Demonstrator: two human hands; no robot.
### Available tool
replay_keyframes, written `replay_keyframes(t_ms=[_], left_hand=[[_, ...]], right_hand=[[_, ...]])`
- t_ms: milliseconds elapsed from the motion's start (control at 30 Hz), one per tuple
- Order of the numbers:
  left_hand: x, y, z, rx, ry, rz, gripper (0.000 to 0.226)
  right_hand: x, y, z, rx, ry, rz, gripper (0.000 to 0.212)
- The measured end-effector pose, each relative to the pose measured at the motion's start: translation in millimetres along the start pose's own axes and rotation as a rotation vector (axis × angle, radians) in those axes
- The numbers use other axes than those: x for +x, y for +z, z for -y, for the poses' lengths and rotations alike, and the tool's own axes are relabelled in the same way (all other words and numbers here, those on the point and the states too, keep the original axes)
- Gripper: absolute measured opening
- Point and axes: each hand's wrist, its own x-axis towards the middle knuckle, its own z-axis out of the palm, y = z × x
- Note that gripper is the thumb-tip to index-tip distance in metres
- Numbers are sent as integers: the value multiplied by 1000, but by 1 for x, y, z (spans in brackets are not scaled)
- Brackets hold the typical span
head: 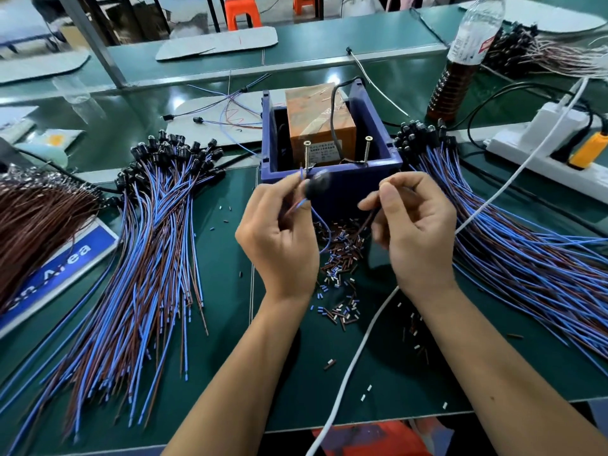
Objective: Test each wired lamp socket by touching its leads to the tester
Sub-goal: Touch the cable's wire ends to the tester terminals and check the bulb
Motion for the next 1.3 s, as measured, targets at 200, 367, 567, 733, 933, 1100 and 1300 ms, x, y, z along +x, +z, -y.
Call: replay_keyframes(t_ms=[200,367,567,733,933,1100,1300], left_hand=[[5,0,-1,-63,-182,-30,11],[8,0,3,-67,-183,-13,12],[10,4,8,32,-12,-4,12],[11,4,11,61,62,-19,35],[10,4,12,48,74,-27,40],[12,3,12,42,61,6,36],[12,-1,6,75,12,-42,10]], right_hand=[[7,10,2,-241,-193,-225,4],[18,16,6,-403,-281,-313,11],[18,22,6,-498,-333,-295,15],[19,23,6,-500,-322,-300,16],[18,22,8,-508,-322,-287,17],[19,22,8,-508,-330,-278,17],[16,18,6,-457,-300,-278,17]])
